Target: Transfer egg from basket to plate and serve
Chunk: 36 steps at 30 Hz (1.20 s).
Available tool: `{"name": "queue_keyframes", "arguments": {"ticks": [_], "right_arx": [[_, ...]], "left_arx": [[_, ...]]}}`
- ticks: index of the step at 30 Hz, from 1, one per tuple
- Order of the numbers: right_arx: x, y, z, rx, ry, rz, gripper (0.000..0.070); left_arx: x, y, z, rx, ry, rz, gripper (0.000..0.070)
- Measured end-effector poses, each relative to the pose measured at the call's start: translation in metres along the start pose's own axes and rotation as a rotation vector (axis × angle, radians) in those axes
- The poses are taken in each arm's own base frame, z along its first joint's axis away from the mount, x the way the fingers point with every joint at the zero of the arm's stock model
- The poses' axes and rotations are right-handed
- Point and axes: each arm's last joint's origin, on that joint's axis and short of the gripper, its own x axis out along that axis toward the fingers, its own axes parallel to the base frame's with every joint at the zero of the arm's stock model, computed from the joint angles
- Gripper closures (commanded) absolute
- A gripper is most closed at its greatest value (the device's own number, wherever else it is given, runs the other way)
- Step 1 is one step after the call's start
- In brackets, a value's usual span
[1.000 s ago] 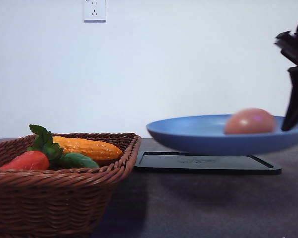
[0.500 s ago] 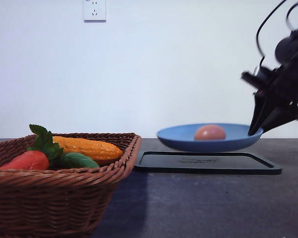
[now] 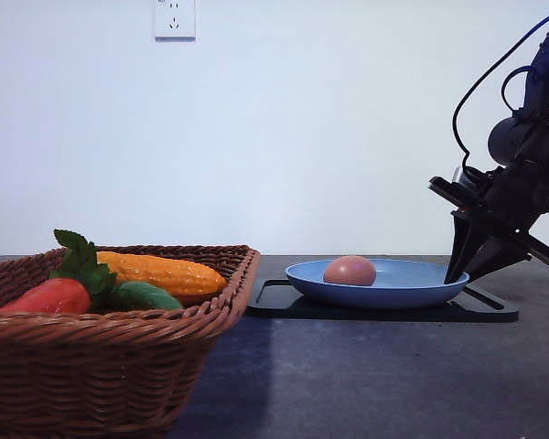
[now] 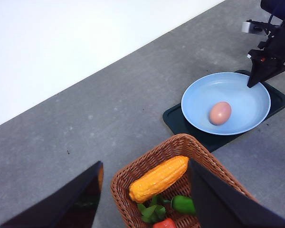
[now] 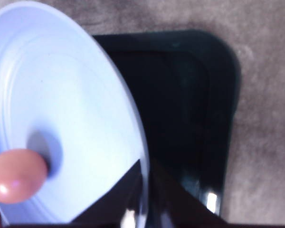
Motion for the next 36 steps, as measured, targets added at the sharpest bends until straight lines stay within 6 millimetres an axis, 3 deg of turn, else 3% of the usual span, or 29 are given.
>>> {"name": "queue_keyframes", "arguments": {"ticks": [3,9,13,15,18,22,29,36], "right_arx": [[0.000,0.000,0.001,-0.003,-0.006,-0.007,0.0452],[-0.003,0.001,0.003,-0.001,-0.015,-0.009,0.0451],[-0.011,0.004,0.007,0.006,-0.017,-0.010,0.0452],[-0.017,0.007,0.006,0.008,-0.017,-0.012,0.0468],[-0.034,0.015,0.002,0.009,-0.025,-0.018,0.0557],[-0.067,0.035,-0.009,-0.024,-0.050,-0.046,0.0639],[-0.114,0.088,-0.034,-0.195,-0.149,-0.112,0.0700],[-0.149,0.148,-0.081,-0.398,-0.267,-0.172,0.0700]], "left_arx": [[0.000,0.000,0.000,0.000,0.000,0.000,0.0341],[0.001,-0.001,0.000,0.001,0.002,0.000,0.0349],[0.005,-0.002,0.002,-0.004,0.005,0.011,0.0390],[0.009,-0.002,0.003,-0.008,0.009,0.024,0.0433],[0.018,-0.004,0.005,-0.002,0.025,0.046,0.0540],[0.037,-0.006,0.005,0.023,0.081,0.089,0.0700],[0.079,0.002,0.001,0.020,0.216,0.160,0.0700],[0.108,0.034,-0.014,-0.085,0.314,0.079,0.0700]]}}
